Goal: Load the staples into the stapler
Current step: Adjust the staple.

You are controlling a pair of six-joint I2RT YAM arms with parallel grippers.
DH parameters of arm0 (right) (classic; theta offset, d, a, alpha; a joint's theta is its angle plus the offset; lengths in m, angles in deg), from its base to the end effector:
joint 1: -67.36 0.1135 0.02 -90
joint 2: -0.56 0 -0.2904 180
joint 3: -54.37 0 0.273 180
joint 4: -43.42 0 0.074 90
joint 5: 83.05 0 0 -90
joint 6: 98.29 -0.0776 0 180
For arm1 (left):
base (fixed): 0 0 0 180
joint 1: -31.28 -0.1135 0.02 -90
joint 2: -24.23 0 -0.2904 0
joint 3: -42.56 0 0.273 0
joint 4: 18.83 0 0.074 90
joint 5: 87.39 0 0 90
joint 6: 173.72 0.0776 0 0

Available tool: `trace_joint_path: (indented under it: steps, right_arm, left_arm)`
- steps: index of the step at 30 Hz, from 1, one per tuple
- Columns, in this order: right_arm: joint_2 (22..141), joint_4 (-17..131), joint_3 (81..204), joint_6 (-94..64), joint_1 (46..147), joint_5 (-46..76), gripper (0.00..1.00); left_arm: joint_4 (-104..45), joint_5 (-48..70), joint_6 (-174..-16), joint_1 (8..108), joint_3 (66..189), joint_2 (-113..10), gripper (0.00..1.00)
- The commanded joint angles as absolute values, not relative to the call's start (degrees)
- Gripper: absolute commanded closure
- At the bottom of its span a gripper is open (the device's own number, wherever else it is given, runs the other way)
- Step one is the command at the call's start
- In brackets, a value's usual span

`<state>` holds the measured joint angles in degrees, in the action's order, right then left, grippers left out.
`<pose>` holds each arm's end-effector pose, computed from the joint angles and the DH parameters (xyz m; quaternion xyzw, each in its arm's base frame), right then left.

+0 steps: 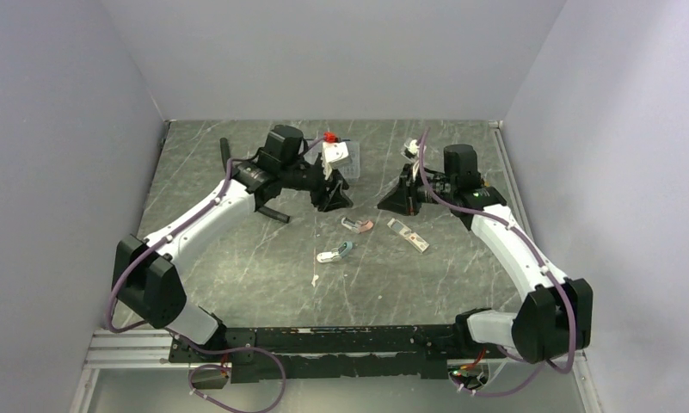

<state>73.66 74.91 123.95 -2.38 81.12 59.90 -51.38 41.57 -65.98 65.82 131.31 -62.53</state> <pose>0.2834 0.1332 0.3053 -0.3384 0.7472 0.4228 0.3852 0.2953 -0.2625 0.3446 0.5091 0.6622 -0.3548 0.4201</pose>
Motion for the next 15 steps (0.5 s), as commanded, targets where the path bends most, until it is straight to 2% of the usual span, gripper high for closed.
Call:
trace_joint_path:
  steps: [1, 9, 15]
  right_arm:
    - [69.7, 73.0, 123.1, 9.2, 81.2, 65.9, 0.9]
    - [65.8, 75.7, 121.9, 18.0, 82.3, 68.4, 0.88]
    - [65.1, 80.4, 123.4, 22.9, 84.0, 69.4, 0.88]
  left_arm:
    - [-50.1, 61.3, -70.6, 64.6, 130.1, -62.3, 0.43]
    - [-43.6, 75.2, -74.0, 64.6, 129.2, -66.8, 0.43]
    - [-50.1, 76.3, -65.5, 66.8, 134.2, -71.9, 0.41]
